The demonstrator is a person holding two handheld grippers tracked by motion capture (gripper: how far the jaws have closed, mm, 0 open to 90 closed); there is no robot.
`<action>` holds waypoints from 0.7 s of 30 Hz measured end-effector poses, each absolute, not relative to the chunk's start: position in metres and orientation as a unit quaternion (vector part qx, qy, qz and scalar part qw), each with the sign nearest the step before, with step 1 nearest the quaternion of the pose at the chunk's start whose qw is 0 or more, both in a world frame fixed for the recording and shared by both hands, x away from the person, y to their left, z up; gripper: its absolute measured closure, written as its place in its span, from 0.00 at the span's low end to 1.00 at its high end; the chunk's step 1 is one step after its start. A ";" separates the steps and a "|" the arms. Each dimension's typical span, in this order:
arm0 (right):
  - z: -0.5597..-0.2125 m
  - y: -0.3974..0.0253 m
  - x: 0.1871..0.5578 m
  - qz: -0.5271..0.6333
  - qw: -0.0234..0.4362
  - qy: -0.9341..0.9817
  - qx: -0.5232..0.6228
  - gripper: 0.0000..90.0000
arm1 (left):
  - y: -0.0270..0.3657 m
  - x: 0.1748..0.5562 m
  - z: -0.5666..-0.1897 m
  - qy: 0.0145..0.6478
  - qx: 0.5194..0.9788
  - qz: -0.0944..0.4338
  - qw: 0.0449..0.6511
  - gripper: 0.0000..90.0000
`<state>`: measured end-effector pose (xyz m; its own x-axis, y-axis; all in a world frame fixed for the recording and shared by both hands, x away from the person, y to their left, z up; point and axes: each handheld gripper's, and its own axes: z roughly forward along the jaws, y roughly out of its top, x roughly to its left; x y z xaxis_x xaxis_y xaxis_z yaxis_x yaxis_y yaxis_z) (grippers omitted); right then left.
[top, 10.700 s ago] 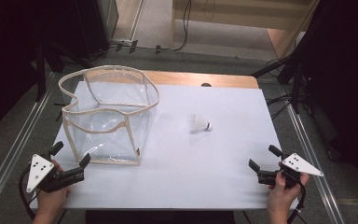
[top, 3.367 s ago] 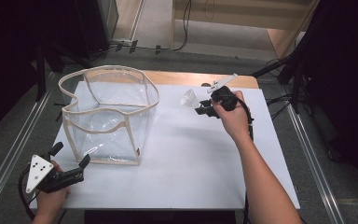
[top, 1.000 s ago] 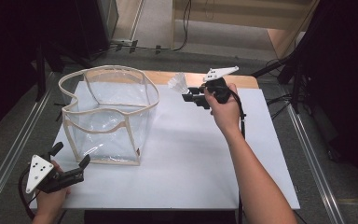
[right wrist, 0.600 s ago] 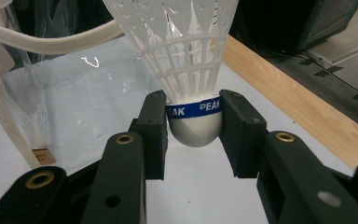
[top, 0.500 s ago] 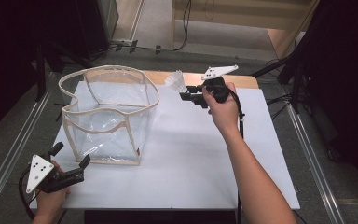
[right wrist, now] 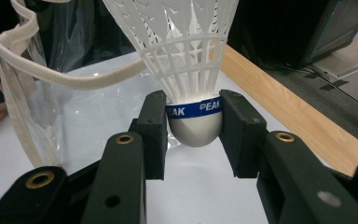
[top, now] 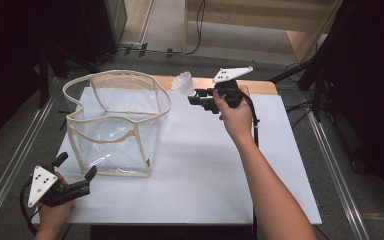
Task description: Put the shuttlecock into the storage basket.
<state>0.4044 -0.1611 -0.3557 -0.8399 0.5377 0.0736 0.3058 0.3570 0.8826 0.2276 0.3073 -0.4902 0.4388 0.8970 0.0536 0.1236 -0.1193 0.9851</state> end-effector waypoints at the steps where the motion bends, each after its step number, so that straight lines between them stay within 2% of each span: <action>1: -0.355 -0.160 0.404 0.506 0.114 0.815 0.259 0.68 | 0.307 0.228 -0.490 0.389 0.656 0.360 0.538 0.03; 21: -0.346 -0.147 0.403 0.521 0.111 0.810 0.246 0.68 | 0.307 0.228 -0.490 0.388 0.658 0.359 0.537 0.03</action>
<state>0.4025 -0.1474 -0.3464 -0.8539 0.5148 0.0770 0.2833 0.3357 0.8984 0.2276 0.3071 -0.4901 0.4415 0.8955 0.0566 0.1241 -0.1234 0.9846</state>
